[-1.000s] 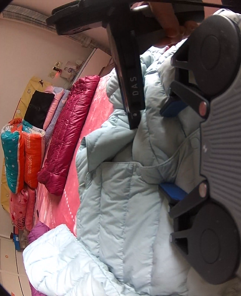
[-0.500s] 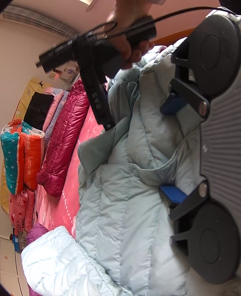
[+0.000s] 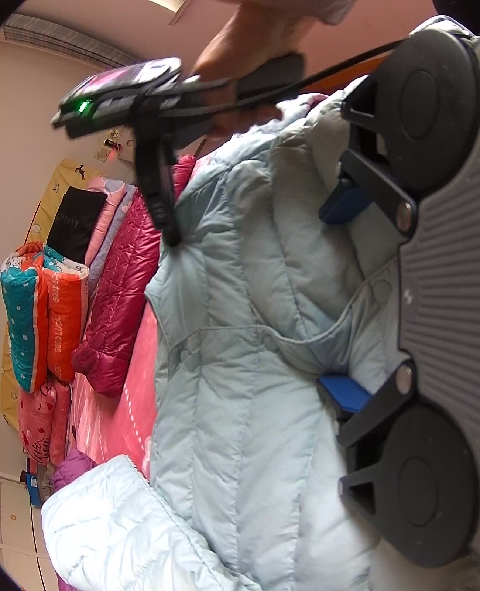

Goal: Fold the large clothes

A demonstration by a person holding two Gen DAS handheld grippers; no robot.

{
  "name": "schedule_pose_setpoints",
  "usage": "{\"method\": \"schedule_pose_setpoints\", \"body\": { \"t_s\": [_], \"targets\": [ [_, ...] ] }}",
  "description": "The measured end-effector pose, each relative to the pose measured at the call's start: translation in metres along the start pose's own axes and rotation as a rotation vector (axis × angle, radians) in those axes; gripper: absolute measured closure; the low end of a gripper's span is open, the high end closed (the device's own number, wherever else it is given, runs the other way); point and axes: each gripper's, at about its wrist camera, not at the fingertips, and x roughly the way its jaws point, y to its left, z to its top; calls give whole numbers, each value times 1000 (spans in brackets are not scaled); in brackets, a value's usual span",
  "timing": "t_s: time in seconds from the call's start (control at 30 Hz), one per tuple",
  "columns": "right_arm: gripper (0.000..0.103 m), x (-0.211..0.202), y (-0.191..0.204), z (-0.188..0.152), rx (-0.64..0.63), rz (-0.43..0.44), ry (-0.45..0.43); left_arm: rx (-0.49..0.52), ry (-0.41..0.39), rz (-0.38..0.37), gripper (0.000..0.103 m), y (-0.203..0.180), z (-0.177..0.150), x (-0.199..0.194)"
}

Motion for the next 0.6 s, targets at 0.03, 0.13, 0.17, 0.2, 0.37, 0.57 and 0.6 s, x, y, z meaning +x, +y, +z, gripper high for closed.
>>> {"method": "schedule_pose_setpoints", "body": {
  "t_s": [0.03,0.13,0.17,0.2,0.37,0.57,0.6],
  "targets": [
    [85,7,-1,3,-6,-18,1,0,0,0,13,0,0,0],
    [89,32,8,6,-109,-116,-2,-1,3,-3,13,1,0,0],
    [90,40,6,5,-103,-119,10,-2,3,-3,12,1,-1,0],
    [90,48,2,5,-76,-110,19,-3,3,-4,12,1,-1,0],
    [81,58,-12,-11,40,-99,35,-4,6,-8,12,2,1,1],
    [23,29,-35,-16,211,-127,-51,-4,2,-9,12,2,1,0],
    [22,20,-38,-17,240,-131,-67,-3,0,-9,12,1,0,1]
  ]
}}
